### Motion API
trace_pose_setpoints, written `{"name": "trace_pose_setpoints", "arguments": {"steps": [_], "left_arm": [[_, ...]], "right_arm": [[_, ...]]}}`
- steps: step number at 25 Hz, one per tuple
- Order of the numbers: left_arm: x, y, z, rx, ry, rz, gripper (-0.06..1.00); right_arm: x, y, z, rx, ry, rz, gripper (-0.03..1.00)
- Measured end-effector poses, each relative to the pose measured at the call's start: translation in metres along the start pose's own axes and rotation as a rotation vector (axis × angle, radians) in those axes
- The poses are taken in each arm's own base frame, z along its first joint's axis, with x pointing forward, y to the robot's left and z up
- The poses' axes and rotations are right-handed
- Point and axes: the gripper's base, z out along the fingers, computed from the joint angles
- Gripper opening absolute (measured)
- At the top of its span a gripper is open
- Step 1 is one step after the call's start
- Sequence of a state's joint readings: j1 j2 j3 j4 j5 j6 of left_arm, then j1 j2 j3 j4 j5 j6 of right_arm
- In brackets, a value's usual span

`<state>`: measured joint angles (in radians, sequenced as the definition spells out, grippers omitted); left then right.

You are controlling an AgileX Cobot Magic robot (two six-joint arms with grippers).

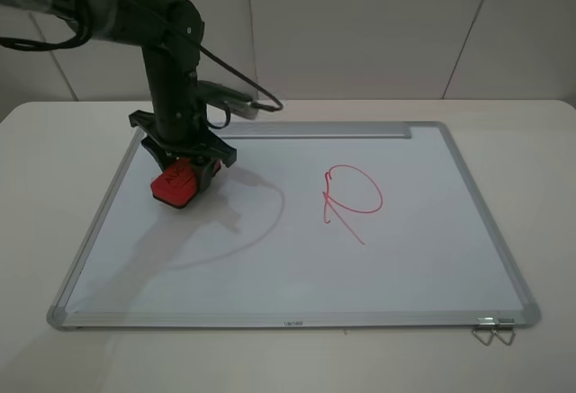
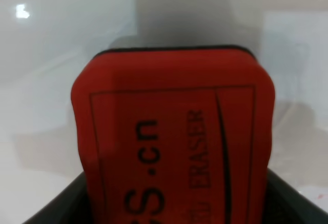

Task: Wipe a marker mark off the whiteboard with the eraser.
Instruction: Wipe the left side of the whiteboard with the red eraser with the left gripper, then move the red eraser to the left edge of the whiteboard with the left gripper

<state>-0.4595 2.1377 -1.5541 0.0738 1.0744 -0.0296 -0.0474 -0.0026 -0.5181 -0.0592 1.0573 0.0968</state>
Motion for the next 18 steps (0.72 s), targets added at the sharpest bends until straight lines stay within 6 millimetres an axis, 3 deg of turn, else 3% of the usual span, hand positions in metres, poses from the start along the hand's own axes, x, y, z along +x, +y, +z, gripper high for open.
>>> {"name": "trace_pose_setpoints", "arguments": {"steps": [4, 7, 10, 18], "left_arm": [[0.005, 0.003, -0.044, 0.002, -0.111, -0.046, 0.57], [0.014, 0.004, -0.057, 0.006, -0.131, -0.090, 0.57], [0.028, 0.003, -0.050, 0.008, -0.099, -0.141, 0.57], [0.071, -0.001, 0.004, 0.009, 0.001, -0.302, 0.57]], "right_arm": [[0.000, 0.000, 0.000, 0.000, 0.000, 0.000, 0.72], [0.000, 0.000, 0.000, 0.000, 0.000, 0.000, 0.72], [0.000, 0.000, 0.000, 0.000, 0.000, 0.000, 0.72], [0.000, 0.000, 0.000, 0.000, 0.000, 0.000, 0.72]]}}
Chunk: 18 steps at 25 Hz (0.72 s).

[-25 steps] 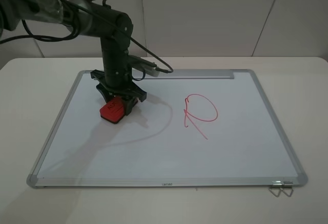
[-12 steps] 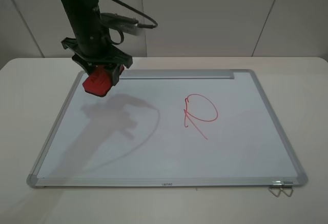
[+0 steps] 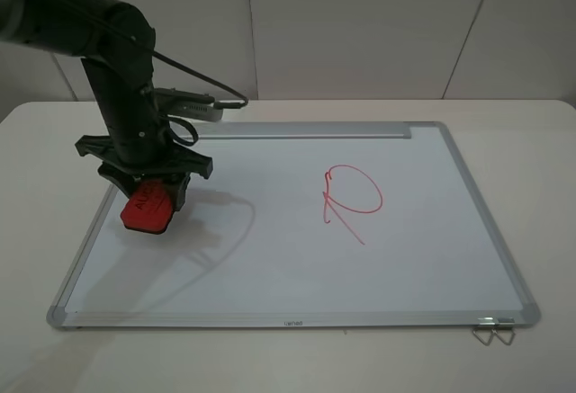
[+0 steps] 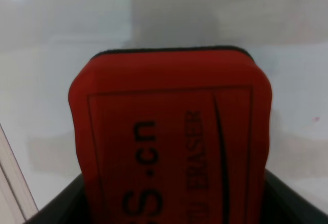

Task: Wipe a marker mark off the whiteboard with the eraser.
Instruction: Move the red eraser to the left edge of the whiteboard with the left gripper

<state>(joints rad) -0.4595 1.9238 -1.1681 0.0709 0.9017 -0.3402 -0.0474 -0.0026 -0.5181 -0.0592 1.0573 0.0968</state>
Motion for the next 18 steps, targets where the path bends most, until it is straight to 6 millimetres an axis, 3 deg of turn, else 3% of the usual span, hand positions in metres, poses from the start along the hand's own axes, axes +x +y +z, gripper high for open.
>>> {"name": "trace_pose_setpoints", "arguments": {"steps": [4, 18], "left_arm": [[0.013, 0.003, 0.004, 0.020, -0.036, -0.084, 0.57], [0.042, 0.009, 0.029, 0.020, 0.003, -0.112, 0.57]], "right_arm": [[0.000, 0.000, 0.000, 0.000, 0.000, 0.000, 0.72], [0.000, 0.000, 0.000, 0.000, 0.000, 0.000, 0.72]]}}
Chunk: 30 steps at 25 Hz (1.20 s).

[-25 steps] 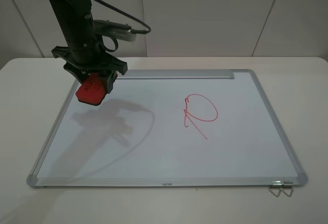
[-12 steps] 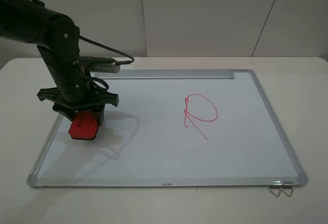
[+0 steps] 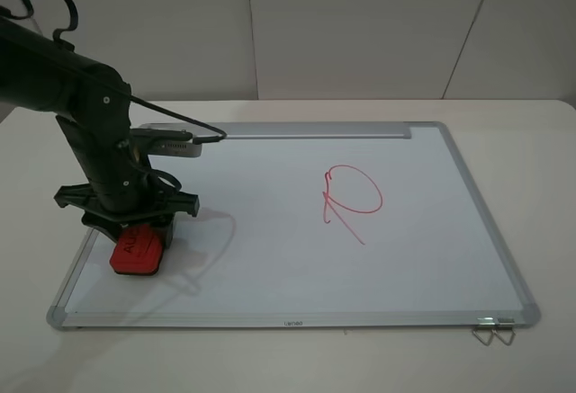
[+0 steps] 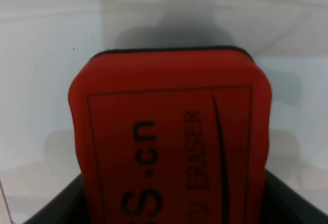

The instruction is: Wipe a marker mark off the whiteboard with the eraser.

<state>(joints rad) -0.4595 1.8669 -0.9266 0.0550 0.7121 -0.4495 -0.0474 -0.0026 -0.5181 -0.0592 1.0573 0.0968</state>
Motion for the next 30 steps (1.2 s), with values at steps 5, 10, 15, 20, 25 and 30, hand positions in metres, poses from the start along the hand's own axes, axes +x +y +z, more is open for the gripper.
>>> {"name": "trace_pose_setpoints", "arguments": {"steps": [5, 10, 15, 20, 25, 30], "left_arm": [[0.007, 0.002, 0.007, 0.006, -0.001, -0.029, 0.57], [0.007, 0.002, 0.008, 0.008, -0.007, -0.028, 0.58], [0.005, 0.003, 0.005, 0.002, -0.038, -0.004, 0.70], [0.002, 0.005, -0.023, 0.031, -0.155, 0.018, 0.71], [0.003, 0.012, -0.071, 0.061, -0.341, 0.050, 0.71], [0.014, 0.028, -0.121, 0.100, -0.503, 0.040, 0.71]], "right_arm": [[0.000, 0.000, 0.000, 0.000, 0.000, 0.000, 0.72], [0.000, 0.000, 0.000, 0.000, 0.000, 0.000, 0.72], [0.000, 0.000, 0.000, 0.000, 0.000, 0.000, 0.72], [0.000, 0.000, 0.000, 0.000, 0.000, 0.000, 0.72], [0.000, 0.000, 0.000, 0.000, 0.000, 0.000, 0.72], [0.000, 0.000, 0.000, 0.000, 0.000, 0.000, 0.72]]}}
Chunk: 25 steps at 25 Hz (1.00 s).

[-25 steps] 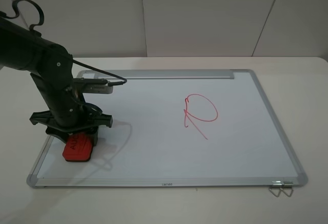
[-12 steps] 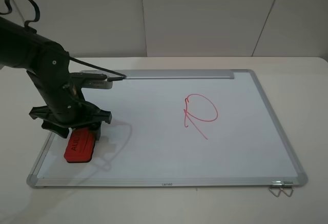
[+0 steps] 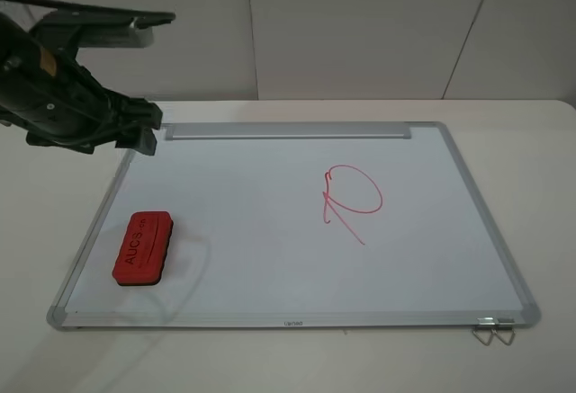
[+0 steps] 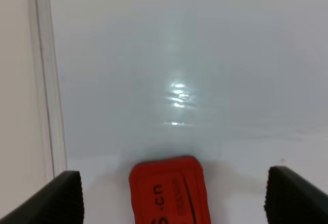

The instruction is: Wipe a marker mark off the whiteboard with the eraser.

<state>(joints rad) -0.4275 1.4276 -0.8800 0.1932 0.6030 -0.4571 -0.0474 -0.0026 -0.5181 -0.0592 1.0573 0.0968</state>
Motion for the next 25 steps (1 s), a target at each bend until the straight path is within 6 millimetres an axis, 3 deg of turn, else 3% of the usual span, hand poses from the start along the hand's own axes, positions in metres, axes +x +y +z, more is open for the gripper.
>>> {"name": "trace_pose_setpoints", "arguments": {"steps": [5, 10, 16, 20, 25], "left_arm": [[0.002, 0.024, -0.049, -0.003, -0.064, -0.010, 0.71], [0.023, 0.051, -0.095, -0.031, -0.112, 0.001, 0.72], [0.077, 0.066, -0.149, -0.049, -0.247, 0.030, 0.72], [0.119, 0.069, -0.176, -0.024, -0.343, 0.015, 0.72], [0.156, 0.070, -0.207, 0.015, -0.534, 0.008, 0.72]], "right_arm": [[0.000, 0.000, 0.000, 0.000, 0.000, 0.000, 0.72], [0.000, 0.000, 0.000, 0.000, 0.000, 0.000, 0.72], [0.000, 0.000, 0.000, 0.000, 0.000, 0.000, 0.72], [0.000, 0.000, 0.000, 0.000, 0.000, 0.000, 0.72], [0.000, 0.000, 0.000, 0.000, 0.000, 0.000, 0.72]]}}
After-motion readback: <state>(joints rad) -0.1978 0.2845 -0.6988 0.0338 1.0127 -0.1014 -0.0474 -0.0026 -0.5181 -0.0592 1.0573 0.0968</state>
